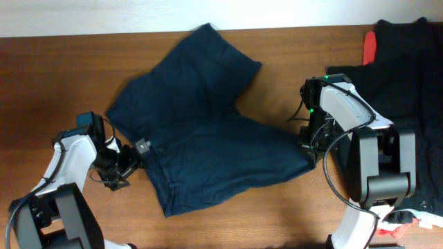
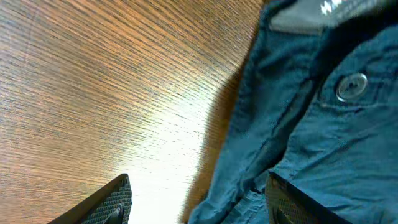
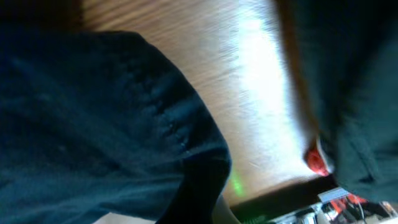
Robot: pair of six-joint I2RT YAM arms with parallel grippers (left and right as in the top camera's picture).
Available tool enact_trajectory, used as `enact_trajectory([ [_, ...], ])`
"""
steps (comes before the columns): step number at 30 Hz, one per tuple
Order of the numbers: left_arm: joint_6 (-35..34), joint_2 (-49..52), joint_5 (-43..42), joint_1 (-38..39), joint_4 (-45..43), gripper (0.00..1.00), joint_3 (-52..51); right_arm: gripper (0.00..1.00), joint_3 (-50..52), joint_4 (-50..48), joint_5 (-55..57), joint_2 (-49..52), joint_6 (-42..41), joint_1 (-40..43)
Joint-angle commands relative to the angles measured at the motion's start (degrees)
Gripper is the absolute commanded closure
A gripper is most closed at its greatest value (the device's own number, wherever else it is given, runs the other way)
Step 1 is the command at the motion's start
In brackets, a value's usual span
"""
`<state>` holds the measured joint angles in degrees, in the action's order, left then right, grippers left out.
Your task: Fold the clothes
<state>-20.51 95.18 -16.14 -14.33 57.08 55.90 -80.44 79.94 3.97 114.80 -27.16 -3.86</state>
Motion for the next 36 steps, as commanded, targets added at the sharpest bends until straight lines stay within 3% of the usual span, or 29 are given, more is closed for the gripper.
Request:
enact_trajectory([
  [1,1.0,0.2,-1.0,-0.1,0.2,0.32,1.1,0.96,1.4,1.3,4.3,-1.2,-3.8,-0.3],
  [8,0.9,0.3,-1.0,-0.1,-0.4,0.32,1.1,0.96,8.1,-3.7,1.2,-1.2,-2.9,-0.4],
  [11,0.9,0.3,-1.0,0.0,-5.3,0.32,1.1,0.96,8.1,-5.5,-2.3,-2.5,-2.3,-2.2],
  [15,0.9,0.4,-1.0,2.2,-15.6,0.58,1.0,0.96,8.1,-7.1,-2.3,-5.1,-2.3,-5.2],
  [21,0.9,0.5,0.4,7.4,-20.9,0.76,1.0,0.96,8.1,-7.4,-2.3,-5.2,-2.3,-5.5],
  [25,-0.7,0.7,5.5,9.4,-20.7,0.75,0.9,0.96,8.1,-7.4,-2.2,-5.2,-2.2,-5.5],
  [32,-0.9,5.8,5.7,9.7,-23.3,0.75,0.9,0.96,8.1,-7.5,-2.2,-5.2,-2.2,-5.5],
  [36,-0.9,11.7,5.7,9.7,-29.9,0.76,0.9,0.96,8.1,-8.1,-2.2,-5.2,-2.2,-5.5],
])
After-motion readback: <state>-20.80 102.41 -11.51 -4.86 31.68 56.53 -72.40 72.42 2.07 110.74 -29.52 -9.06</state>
